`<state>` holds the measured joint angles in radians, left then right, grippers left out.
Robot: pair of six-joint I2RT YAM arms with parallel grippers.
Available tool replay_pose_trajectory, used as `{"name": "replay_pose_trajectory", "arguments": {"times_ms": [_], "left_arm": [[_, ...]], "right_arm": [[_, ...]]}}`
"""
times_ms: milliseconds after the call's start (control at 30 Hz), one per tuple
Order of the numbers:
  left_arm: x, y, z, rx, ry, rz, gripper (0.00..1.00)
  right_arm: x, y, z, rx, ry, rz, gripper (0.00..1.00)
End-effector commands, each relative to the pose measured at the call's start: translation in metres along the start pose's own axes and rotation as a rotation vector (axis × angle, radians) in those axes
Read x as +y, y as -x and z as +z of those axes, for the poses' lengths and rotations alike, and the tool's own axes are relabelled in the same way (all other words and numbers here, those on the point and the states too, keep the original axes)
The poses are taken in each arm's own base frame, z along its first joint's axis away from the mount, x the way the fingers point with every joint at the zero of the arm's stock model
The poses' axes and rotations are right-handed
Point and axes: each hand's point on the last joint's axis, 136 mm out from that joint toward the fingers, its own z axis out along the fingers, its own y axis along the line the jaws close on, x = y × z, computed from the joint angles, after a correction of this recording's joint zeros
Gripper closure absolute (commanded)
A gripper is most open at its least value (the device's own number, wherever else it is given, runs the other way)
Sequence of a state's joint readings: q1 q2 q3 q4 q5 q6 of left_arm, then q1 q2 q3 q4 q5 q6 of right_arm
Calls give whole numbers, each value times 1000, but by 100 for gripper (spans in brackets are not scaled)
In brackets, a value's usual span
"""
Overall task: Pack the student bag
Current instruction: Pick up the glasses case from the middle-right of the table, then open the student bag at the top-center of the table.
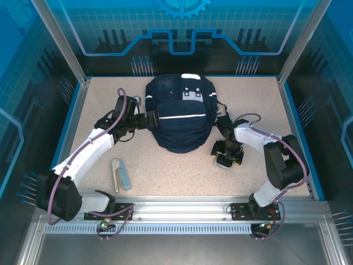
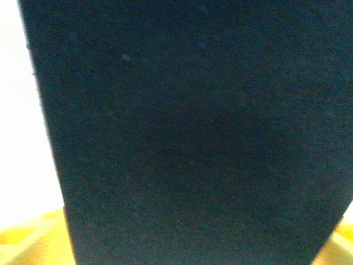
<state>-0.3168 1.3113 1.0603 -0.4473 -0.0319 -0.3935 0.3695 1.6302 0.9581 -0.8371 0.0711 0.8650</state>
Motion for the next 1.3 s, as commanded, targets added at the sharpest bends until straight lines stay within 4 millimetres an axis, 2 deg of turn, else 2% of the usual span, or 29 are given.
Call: {"name": "replay_pose_trajectory", "arguments": {"times_ms": [0,133,300,433,600,800,933,1033,1133,1267], "left_arm": [[-14,1,3,58,-61,67,1],[-33,-4,10,115,-127,155,2],[-75,-20,22,179,-207,454,2],[-93,-36,44,248,-173,663,4],[-107,-49,77,326,-159,805,12],[-110,-53,112,375,-137,911,21],[-104,-54,127,401,-104,967,25],[-97,-56,135,427,-78,1011,25],[-96,-58,138,427,-75,1062,19],[-91,-48,148,378,-4,1127,16]], "right_arm": [[1,1,-3,0,27,28,19],[-4,7,-14,-51,21,26,25],[-12,15,-31,-81,30,-4,26],[-16,19,-42,-112,67,-12,27],[-22,20,-53,-137,103,-3,26],[-21,17,-54,-139,138,2,26],[-19,16,-54,-133,151,5,26],[-18,17,-54,-133,154,3,26],[-17,17,-55,-134,160,3,26],[-15,18,-56,-134,164,5,26]]}}
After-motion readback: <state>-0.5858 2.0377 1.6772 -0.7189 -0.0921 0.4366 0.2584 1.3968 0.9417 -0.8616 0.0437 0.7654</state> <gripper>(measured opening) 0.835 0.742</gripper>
